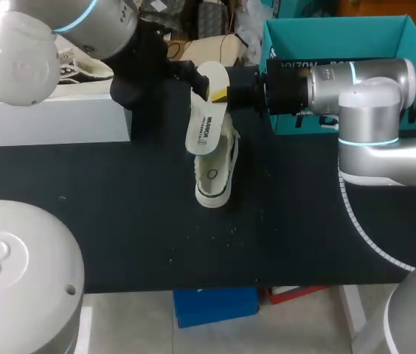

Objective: Take the shoe out of the shoebox, open the shoe tongue, remove and reinsert the insole, then place the shoe into the shoebox

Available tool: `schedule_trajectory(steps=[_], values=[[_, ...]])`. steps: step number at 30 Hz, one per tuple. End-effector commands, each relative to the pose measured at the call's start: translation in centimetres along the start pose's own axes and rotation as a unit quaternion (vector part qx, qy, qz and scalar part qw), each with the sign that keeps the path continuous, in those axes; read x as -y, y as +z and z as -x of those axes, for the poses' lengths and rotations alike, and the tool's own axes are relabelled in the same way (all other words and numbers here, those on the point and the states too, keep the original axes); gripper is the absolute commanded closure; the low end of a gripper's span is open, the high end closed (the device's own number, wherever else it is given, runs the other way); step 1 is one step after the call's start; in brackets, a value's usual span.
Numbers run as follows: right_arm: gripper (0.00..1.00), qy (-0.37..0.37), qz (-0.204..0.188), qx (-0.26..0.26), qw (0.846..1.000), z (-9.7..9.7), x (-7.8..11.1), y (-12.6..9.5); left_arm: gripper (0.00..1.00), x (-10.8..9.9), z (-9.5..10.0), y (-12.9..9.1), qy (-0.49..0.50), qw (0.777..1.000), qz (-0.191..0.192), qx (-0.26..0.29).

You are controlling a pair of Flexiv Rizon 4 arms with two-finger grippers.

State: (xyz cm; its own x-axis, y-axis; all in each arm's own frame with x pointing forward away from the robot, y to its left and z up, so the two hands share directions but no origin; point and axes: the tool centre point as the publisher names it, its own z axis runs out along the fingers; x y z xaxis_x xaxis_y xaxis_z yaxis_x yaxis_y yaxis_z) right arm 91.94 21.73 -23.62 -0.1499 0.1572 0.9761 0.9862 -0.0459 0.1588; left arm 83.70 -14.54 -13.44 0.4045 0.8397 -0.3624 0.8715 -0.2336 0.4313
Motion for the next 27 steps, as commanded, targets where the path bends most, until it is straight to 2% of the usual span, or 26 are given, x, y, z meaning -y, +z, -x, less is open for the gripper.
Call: schedule_trajectory(steps=[1,3,4,7,12,17,27], values=[[1.0,0.0,0.002,0.001,1.0,0.0,0.1,0.1,0.0,-0.1,0.3,0.3,-0.014,0.998,-0.006,-0.056],[1.0,0.0,0.002,0.001,1.0,0.0,0.1,0.1,0.0,-0.4,0.5,0.9,-0.053,0.996,-0.052,-0.049],[1.0,0.0,0.002,0.001,1.0,0.0,0.1,0.1,0.0,-0.5,0.4,1.3,-0.084,0.99,-0.084,-0.077],[1.0,0.0,0.002,0.001,1.0,0.0,0.1,0.1,0.0,-0.6,0.7,1.7,-0.094,0.987,-0.104,-0.08],[1.0,0.0,0.002,0.001,1.0,0.0,0.1,0.1,0.0,-0.4,0.8,2.0,-0.109,0.98,-0.124,-0.111],[1.0,0.0,0.002,0.001,1.0,0.0,0.1,0.1,0.0,-0.3,1.1,2.2,-0.121,0.97,-0.133,-0.166],[1.0,0.0,0.002,0.001,1.0,0.0,0.1,0.1,0.0,-0.5,1.5,2.6,-0.115,0.971,-0.135,-0.161]])
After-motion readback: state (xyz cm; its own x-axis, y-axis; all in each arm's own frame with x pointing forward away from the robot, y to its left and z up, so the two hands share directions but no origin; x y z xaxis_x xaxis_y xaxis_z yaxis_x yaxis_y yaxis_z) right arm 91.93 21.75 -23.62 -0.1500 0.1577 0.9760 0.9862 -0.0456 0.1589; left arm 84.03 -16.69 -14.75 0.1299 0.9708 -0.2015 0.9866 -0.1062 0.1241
